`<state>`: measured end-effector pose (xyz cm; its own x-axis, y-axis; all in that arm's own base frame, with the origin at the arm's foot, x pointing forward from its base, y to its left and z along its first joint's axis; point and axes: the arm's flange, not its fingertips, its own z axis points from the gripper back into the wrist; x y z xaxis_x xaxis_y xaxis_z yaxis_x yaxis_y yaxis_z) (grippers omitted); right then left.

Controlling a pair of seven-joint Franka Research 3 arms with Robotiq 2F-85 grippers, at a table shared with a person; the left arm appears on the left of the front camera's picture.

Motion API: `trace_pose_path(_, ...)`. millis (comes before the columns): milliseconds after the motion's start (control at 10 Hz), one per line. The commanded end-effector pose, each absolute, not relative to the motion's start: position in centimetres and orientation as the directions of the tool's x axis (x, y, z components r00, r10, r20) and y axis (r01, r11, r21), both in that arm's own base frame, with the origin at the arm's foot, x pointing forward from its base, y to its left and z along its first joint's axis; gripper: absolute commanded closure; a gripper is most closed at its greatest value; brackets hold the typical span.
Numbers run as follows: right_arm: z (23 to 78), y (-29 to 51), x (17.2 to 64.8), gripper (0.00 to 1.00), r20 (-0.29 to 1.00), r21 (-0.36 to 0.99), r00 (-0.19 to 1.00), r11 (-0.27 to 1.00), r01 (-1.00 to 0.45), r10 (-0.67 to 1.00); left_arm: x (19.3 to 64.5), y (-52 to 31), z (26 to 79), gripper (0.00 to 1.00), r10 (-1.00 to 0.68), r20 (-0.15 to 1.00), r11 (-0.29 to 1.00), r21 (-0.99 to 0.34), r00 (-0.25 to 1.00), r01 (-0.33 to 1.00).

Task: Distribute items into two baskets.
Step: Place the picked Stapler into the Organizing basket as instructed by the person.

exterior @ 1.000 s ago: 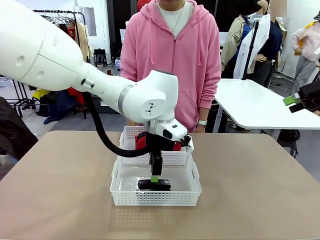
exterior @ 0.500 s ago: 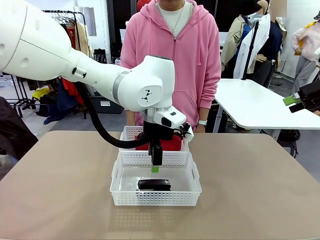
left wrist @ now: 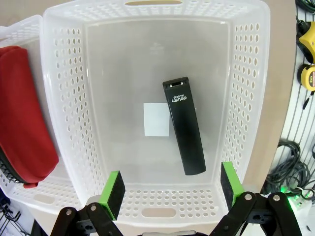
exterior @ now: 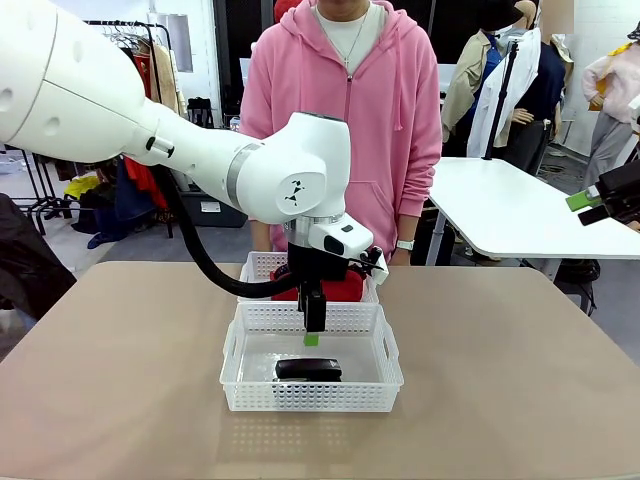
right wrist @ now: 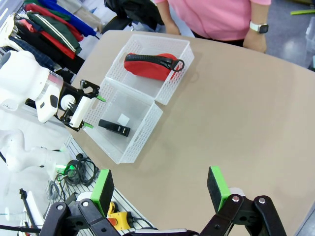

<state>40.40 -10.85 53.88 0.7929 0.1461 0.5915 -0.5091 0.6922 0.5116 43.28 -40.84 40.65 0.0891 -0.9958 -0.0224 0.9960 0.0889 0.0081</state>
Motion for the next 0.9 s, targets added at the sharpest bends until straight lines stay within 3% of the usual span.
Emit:
trace_pose_path(0,54.14,-10.79,40.34,0.00,0.582,0.515,0.801,0.698,-0.498,0.141,43.28,-40.67,40.84,0.00,-0.996,-0.025,0.086,0.015,0.086,0.996)
trace_pose_path(800,54.14,-10.79,40.34,0.00,0.582,0.515,0.801,0.698,-0.498,0.141,43.28,-40.67,40.84,0.00,-0.996,-0.025,0.086,0.015,0.086,0.996)
